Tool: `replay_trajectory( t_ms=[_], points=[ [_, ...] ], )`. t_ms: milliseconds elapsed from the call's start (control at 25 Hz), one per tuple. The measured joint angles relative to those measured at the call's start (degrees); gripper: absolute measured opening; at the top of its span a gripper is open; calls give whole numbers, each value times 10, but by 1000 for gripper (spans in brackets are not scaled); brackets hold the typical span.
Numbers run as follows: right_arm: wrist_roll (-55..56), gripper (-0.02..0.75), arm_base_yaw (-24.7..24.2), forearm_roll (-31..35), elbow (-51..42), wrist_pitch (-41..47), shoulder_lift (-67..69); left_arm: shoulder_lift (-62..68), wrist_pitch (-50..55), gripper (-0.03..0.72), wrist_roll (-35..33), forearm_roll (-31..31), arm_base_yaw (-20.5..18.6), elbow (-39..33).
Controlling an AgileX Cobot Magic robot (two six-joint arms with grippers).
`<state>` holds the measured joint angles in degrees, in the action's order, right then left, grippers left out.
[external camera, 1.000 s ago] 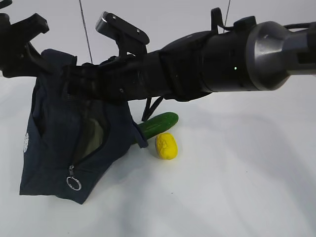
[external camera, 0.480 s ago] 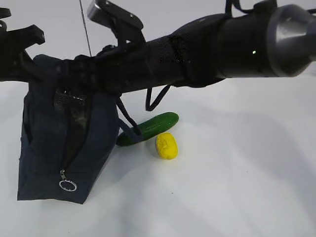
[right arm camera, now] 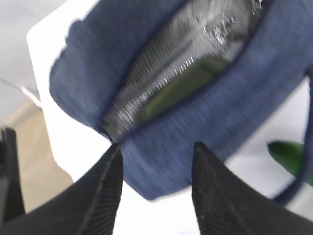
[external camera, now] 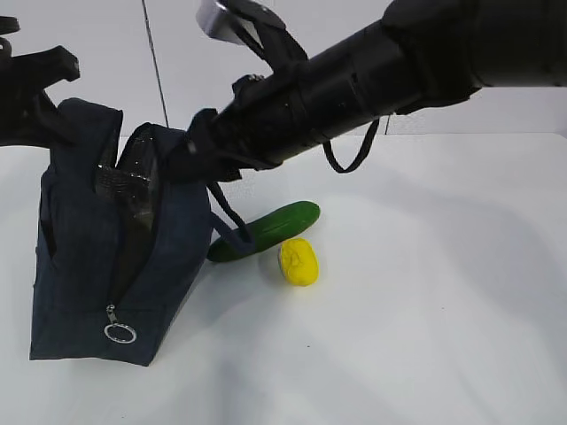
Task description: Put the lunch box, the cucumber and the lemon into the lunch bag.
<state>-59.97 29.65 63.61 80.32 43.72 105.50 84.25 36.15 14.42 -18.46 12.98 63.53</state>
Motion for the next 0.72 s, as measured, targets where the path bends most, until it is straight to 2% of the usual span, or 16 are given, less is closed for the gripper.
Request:
replay_trajectory(
  t_ms=[400, 640, 720],
  points=[
    [0, 356, -51, -130, 1, 43, -1, 0, 4, -5, 1, 34, 0, 0],
    [-33, 360, -56, -230, 18, 36, -1, 0, 9, -5, 1, 54, 0, 0],
    [-50, 391, -56, -249, 21, 21, -1, 0, 9, -5, 1, 58, 0, 0]
  ],
)
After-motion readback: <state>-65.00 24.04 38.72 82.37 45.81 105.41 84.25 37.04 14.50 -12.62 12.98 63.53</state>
